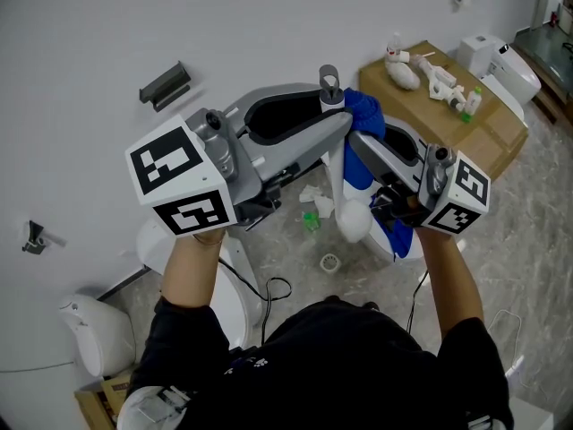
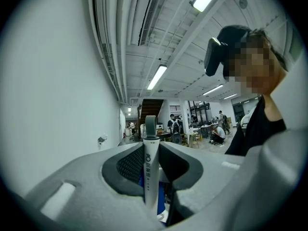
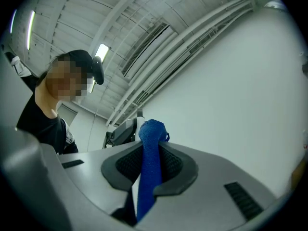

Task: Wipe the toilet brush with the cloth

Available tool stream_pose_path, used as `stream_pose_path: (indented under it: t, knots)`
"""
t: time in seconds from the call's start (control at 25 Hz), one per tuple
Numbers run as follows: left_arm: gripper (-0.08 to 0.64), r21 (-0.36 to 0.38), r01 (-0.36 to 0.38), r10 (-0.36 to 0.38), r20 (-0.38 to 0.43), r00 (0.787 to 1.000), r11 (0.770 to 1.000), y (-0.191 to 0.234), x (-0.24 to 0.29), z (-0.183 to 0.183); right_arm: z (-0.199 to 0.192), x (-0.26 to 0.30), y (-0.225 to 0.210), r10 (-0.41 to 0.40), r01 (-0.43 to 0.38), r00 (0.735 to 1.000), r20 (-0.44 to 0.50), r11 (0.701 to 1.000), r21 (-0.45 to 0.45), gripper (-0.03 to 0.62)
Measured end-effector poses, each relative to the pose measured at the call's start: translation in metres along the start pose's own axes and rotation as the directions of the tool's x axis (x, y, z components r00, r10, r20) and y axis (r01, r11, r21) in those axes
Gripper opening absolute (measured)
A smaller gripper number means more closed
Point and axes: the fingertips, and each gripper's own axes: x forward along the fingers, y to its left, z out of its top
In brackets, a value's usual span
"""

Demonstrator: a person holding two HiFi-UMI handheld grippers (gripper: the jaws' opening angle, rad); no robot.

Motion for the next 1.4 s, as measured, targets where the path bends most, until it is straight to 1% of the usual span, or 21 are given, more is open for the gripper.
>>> stream_pose_path:
  t: [0.16, 0.88, 1.4]
  knots:
    - [0.098, -0.001, -0.001, 0.001, 0.001, 1.000, 1.000, 0.001, 0.001, 0.001, -0.003, -0.001, -0.001, -0.002, 0.002, 1.000, -0.013, 1.000, -0.002, 0.064]
    - [0.097, -0.010, 0.001, -0.001, 0.011, 1.000, 1.000, 0.002, -0.001, 0.001, -0.020, -0.004, 0.000, 0.009, -0.008, 0.999, -0.033, 0.999, 0.043, 0.063]
    - [0.095, -0.005, 0.000, 0.000, 0.020, 1.000, 1.000, 0.000, -0.002, 0.005, -0.027, -0.006, 0.003, 0.014, -0.012, 0.999, -0.052, 0.999, 0.047, 0.064]
